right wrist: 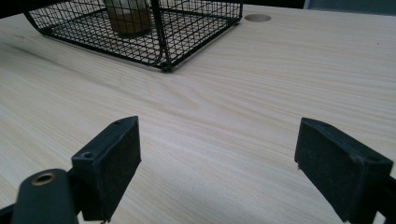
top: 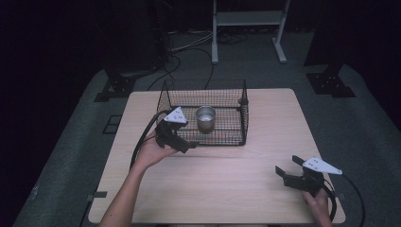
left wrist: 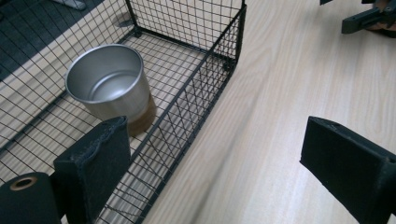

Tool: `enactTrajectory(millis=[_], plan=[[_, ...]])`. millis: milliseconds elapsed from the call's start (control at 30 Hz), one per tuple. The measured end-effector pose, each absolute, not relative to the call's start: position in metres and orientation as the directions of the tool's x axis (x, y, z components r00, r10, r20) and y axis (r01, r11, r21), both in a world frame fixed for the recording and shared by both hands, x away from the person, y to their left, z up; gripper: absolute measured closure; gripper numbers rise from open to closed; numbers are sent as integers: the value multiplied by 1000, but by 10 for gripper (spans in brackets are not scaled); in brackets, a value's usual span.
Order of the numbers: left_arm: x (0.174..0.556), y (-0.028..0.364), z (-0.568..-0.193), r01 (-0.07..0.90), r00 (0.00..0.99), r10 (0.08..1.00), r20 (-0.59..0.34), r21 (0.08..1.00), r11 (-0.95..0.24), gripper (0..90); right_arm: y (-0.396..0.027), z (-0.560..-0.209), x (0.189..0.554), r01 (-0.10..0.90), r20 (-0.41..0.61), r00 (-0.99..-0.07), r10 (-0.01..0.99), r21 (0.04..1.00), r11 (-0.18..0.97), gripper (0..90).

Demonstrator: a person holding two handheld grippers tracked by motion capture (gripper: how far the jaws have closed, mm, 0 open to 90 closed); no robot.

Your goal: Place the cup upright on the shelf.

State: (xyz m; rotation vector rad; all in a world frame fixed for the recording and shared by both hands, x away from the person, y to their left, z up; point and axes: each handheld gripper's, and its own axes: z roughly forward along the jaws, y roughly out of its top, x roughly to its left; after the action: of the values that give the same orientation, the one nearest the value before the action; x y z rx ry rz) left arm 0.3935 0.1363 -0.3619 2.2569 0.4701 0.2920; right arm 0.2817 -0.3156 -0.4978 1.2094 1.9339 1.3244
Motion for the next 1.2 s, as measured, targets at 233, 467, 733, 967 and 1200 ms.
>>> enactTrajectory(millis=[233,467,733,967,1200], plan=[[383,144,-370,244,902,429,44,767,-594,73,-315,-498,281,390,77,-479,874,911,133,137],[373,152,-378,251,898,438,33,779,-575,73,-315,-498,281,391,76,-477,875,911,134,137],[363,160,-387,261,895,446,16,792,-552,73,-315,-498,281,391,75,-474,877,910,134,137],[356,166,-398,277,890,456,0,793,-542,73,-315,-498,281,391,77,-472,878,911,131,137],[348,173,-404,285,887,461,-16,805,-520,73,-315,-498,281,391,75,-472,878,911,133,137]])
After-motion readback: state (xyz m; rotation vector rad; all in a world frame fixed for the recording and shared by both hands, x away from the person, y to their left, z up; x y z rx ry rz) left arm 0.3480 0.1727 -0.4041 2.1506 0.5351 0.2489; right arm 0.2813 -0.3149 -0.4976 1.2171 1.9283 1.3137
